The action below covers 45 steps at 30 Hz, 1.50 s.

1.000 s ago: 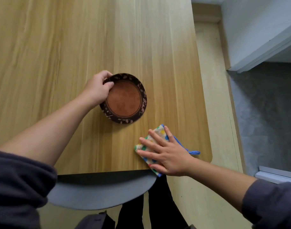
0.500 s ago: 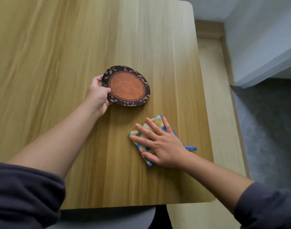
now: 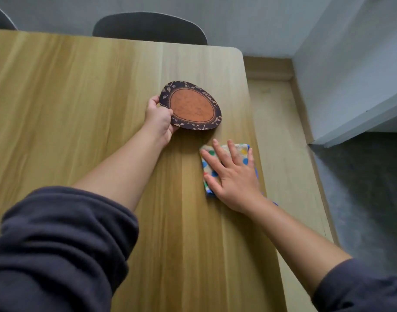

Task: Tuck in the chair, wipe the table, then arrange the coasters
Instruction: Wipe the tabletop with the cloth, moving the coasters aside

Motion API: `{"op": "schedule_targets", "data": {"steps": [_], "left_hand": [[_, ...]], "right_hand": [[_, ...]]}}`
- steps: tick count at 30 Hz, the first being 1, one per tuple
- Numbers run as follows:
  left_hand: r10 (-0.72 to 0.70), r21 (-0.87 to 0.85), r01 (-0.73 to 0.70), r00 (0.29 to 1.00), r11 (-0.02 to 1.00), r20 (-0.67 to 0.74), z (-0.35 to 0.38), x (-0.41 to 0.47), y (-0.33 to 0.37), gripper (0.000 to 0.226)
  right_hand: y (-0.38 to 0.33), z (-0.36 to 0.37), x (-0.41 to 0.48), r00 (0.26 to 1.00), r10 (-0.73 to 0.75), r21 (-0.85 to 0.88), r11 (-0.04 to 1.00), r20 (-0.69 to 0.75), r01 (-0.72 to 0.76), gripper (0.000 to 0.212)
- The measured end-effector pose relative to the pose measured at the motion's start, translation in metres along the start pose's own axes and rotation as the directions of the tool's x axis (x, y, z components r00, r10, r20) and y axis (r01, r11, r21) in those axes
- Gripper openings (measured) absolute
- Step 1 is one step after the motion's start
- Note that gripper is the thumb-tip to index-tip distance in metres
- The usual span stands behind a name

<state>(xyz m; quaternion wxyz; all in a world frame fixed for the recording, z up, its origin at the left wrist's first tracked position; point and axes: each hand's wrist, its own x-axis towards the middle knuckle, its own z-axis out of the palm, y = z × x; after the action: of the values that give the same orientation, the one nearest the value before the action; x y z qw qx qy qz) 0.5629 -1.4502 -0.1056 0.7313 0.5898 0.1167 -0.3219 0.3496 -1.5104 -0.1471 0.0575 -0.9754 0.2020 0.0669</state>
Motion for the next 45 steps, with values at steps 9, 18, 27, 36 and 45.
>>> {"op": "schedule_targets", "data": {"steps": [9, 18, 27, 36, 45], "left_hand": [[-0.075, 0.188, 0.048, 0.988, 0.981, 0.136, 0.074, 0.034, 0.027, 0.035], [0.303, 0.952, -0.277, 0.926, 0.134, 0.227, -0.052, 0.013, 0.039, 0.039], [0.08, 0.968, -0.208, 0.972, -0.139, 0.221, -0.152, -0.031, 0.037, 0.102], [-0.131, 0.92, -0.233, 0.971, -0.314, 0.201, -0.204, -0.105, 0.006, 0.133], [-0.217, 0.854, -0.353, 0.933, -0.383, 0.288, -0.249, -0.173, -0.018, 0.128]], "right_hand": [[0.005, 0.003, 0.003, 0.997, -0.057, 0.032, 0.998, -0.044, 0.058, 0.058], [-0.011, 0.001, 0.023, 0.998, -0.061, 0.026, 0.998, -0.001, 0.061, 0.058], [-0.067, -0.01, 0.121, 0.999, -0.028, 0.066, 0.997, -0.016, 0.029, 0.057], [-0.095, -0.002, 0.074, 0.999, 0.04, 0.091, 0.995, 0.001, -0.04, 0.056], [-0.15, 0.02, -0.08, 0.995, 0.085, 0.08, 0.993, 0.046, -0.088, 0.056]]}}
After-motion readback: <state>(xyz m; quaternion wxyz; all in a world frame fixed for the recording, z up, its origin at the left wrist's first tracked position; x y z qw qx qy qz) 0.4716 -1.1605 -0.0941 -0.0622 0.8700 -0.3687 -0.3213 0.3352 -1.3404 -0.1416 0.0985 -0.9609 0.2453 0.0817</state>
